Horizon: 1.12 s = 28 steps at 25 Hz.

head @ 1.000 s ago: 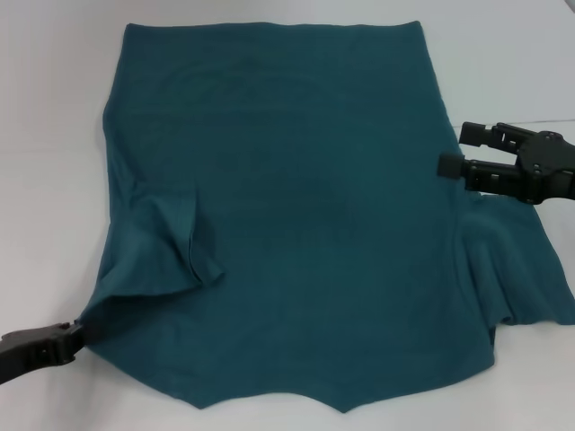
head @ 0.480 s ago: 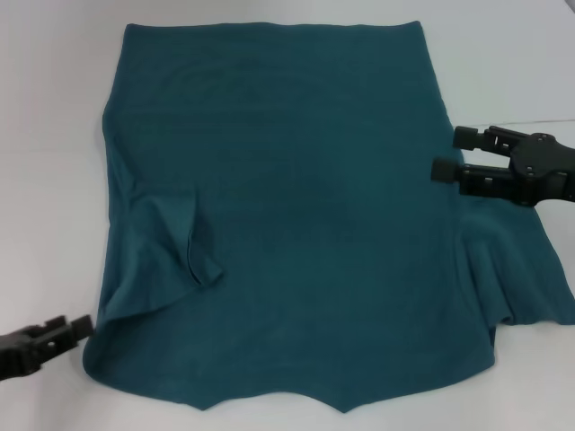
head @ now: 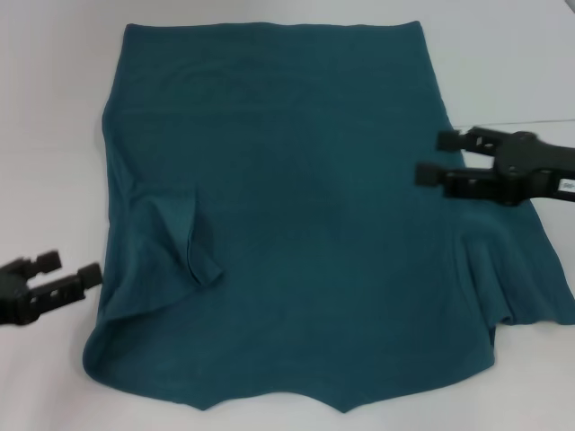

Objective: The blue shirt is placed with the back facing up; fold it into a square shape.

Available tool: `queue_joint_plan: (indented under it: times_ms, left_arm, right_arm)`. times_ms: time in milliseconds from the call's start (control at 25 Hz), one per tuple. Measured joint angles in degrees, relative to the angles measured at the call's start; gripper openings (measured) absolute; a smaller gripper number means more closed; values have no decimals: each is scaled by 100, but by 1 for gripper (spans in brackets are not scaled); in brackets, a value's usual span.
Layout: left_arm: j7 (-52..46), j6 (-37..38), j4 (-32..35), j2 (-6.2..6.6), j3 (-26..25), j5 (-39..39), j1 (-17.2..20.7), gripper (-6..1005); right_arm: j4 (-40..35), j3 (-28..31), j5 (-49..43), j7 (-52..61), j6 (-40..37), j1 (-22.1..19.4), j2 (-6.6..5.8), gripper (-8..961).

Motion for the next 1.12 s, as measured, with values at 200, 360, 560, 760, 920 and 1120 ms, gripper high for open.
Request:
queue_joint_plan:
  times_ms: [200, 360, 560, 760, 920, 1120]
  left_arm:
    - [527, -67, -42, -5, 117, 25, -276, 907]
    - [834, -160, -54, -1, 307, 50, -324, 905]
    - [1202, -193, -159, -4, 277, 55, -291, 903]
    - [1568, -192, -194, -5, 256, 61, -147, 903]
    - [1801, -174, -239, -10, 252, 106, -65, 902]
    - [1913, -186, -365, -13, 266, 369, -76, 902]
  right_arm:
    - [-100, -819, -215, 846, 244, 262, -79, 819]
    - [-228, -1245, -865, 1793, 358, 778, -37, 818]
    - [-197, -1783, -1944, 3208, 754, 1631, 147, 817]
    - [68, -2909, -2188, 4606, 1401, 2227, 194, 816]
    - [340, -3414, -2176, 5313, 1823, 2561, 230, 815]
    - [954, -4127, -2189, 5995, 2650, 2928, 246, 814]
